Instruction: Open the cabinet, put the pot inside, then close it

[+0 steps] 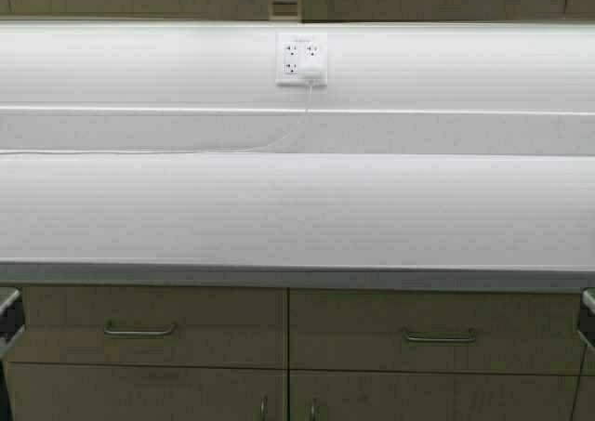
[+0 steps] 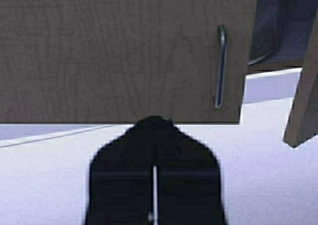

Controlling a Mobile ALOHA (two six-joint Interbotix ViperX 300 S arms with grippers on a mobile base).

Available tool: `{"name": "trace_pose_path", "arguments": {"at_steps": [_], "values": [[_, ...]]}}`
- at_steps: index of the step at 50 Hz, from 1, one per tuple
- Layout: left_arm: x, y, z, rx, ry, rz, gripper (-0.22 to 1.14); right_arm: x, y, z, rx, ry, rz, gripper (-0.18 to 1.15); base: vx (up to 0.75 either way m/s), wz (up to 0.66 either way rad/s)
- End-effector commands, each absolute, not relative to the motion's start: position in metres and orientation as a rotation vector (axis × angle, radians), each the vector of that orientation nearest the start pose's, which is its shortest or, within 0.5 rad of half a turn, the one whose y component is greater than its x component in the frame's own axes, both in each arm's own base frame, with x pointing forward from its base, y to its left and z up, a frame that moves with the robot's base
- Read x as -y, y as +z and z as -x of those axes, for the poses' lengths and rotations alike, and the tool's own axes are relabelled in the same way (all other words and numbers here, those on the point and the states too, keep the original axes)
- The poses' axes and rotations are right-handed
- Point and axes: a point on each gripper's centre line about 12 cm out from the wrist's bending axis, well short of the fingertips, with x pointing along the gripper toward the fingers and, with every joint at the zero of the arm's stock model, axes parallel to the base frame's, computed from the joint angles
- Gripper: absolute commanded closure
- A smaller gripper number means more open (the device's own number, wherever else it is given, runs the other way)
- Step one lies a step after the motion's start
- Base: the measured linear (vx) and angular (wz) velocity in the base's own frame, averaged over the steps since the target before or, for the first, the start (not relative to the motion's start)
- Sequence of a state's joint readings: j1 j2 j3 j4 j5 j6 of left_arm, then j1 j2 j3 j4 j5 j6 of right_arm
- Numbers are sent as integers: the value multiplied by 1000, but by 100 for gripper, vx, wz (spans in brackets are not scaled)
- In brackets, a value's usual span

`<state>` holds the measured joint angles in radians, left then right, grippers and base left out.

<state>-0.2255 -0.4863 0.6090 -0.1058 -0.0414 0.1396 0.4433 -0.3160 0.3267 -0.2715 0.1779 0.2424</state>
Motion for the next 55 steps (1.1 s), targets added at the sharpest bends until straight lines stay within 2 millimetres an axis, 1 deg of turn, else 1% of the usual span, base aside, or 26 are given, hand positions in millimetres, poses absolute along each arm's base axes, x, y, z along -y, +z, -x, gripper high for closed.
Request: {"name": "trace_pose_path", "arguments": {"at_steps": [1,6,8,14,18,25,36,43,55], "values": [[77,386,-334,-45,-223,-40,88,-141,401,-306,-182,399,64,90,3,4],[82,382,-347,-63,-229,-34,88,-132,387,-286,-198,401,68,90,2,2],[84,380,-349,-68,-232,-32,88,-129,382,-280,-204,401,70,90,2,1],[89,372,-346,-88,-248,-20,88,-122,377,-264,-201,400,69,90,2,0],[90,366,-342,-91,-251,-17,88,-119,379,-258,-186,401,65,90,1,0],[88,361,-335,-89,-249,-14,88,-117,381,-255,-180,401,63,90,0,0],[85,365,-326,-72,-249,-12,88,-118,375,-257,-195,401,67,90,0,0],[84,368,-323,-67,-250,-13,88,-119,369,-258,-213,400,72,90,0,0],[85,362,-322,-81,-251,-14,88,-120,363,-261,-229,399,76,90,0,0]]}}
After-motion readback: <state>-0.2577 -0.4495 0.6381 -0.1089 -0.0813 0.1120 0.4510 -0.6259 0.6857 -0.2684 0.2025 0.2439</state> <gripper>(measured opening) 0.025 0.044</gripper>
